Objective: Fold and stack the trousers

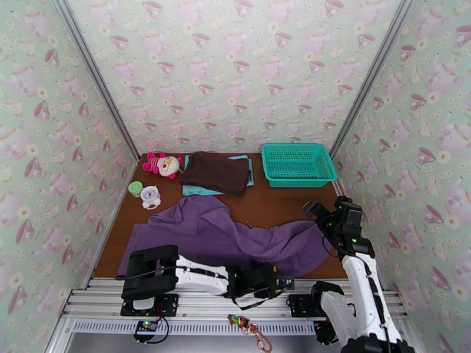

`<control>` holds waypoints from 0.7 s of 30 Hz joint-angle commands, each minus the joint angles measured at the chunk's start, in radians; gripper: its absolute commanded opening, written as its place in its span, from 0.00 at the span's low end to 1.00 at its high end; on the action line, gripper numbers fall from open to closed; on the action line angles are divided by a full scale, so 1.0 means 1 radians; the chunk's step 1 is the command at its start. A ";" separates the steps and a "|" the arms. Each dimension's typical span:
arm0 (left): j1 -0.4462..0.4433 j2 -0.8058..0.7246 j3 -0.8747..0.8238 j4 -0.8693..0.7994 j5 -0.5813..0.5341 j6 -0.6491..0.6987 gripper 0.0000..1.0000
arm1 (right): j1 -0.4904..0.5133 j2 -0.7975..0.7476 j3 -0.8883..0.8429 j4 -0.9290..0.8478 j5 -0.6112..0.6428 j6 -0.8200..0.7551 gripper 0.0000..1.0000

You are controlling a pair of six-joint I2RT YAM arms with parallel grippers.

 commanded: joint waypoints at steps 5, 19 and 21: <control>0.032 -0.163 -0.130 0.256 0.022 -0.080 0.84 | 0.262 0.154 0.119 -0.107 0.135 -0.081 0.93; 0.333 -0.465 -0.219 0.150 0.199 -0.339 0.81 | 0.557 0.809 0.471 -0.323 0.423 -0.301 0.86; 0.351 -0.514 -0.266 0.152 0.182 -0.349 0.81 | 0.589 0.863 0.490 -0.316 0.422 -0.306 0.86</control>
